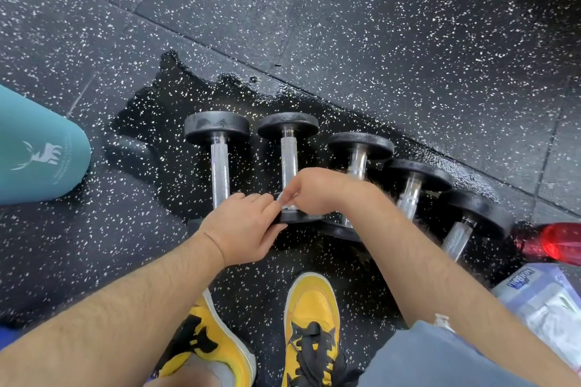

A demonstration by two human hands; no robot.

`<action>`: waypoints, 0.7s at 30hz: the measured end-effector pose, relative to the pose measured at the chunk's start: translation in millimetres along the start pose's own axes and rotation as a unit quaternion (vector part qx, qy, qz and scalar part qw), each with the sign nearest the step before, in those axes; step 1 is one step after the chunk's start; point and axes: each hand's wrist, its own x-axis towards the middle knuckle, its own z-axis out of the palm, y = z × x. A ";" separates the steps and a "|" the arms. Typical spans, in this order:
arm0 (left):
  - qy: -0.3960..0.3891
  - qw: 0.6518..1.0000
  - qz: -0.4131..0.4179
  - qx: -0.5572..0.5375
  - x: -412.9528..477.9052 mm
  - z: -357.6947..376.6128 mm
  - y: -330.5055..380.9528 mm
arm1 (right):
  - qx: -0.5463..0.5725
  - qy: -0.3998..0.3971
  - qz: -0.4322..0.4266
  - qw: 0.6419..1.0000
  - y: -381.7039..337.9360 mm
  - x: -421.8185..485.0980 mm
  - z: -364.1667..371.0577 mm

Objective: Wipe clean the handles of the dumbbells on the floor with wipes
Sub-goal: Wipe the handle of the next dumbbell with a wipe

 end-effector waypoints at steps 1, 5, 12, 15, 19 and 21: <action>0.001 1.000 0.001 0.001 0.1 -0.1 0.2 | -0.001 -0.003 0.000 1.000 -0.1 0.1 0.7; -0.002 1.000 -0.001 0.003 -0.2 0.6 0.0 | 0.008 0.023 -0.012 1.000 6.4 -1.6 3.6; 0.017 1.000 0.001 0.005 1.2 -0.8 2.1 | -0.026 0.236 -0.070 0.969 14.4 14.6 27.7; 0.015 1.000 -0.002 0.003 0.8 -0.5 2.1 | 0.030 0.369 -0.046 0.928 16.4 21.5 26.9; 0.015 1.000 -0.003 -0.003 1.1 -0.7 2.3 | 0.127 0.456 -0.024 0.880 14.5 28.3 13.7; 0.019 1.000 -0.002 -0.006 1.3 -1.0 2.1 | 0.136 0.432 0.009 0.892 11.5 35.0 11.0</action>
